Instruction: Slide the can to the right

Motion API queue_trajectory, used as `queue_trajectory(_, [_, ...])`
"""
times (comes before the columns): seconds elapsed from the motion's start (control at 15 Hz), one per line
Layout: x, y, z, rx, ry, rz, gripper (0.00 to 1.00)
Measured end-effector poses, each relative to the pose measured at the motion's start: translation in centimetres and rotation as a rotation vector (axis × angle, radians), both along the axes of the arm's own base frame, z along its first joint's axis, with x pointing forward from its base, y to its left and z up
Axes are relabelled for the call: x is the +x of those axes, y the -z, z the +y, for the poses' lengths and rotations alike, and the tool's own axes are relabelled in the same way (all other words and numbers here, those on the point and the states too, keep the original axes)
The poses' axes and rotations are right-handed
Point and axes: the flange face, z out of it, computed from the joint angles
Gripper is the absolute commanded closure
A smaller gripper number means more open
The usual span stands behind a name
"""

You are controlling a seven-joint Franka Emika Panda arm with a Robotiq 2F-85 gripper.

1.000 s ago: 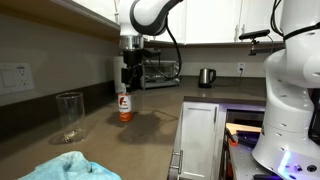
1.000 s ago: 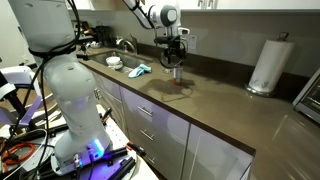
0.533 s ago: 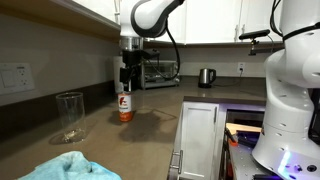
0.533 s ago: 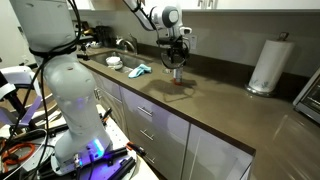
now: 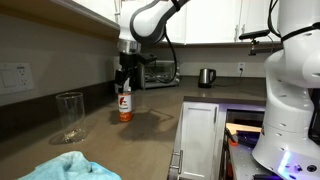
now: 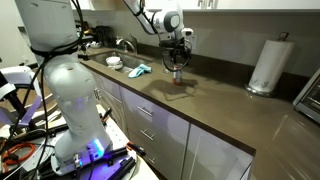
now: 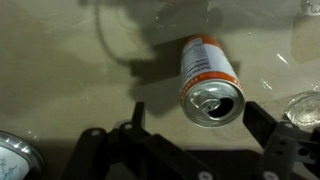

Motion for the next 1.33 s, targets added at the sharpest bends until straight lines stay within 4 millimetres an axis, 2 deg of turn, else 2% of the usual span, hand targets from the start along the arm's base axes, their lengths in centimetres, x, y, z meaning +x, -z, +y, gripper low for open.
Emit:
queue_trajectory(0.8, [0.5,-0.6,1.3,0.101,-0.039,-0.040,0.00])
queue_trajectory(1.33, [0.6,0.6,1.8,0.159,-0.063,-0.006,0.00])
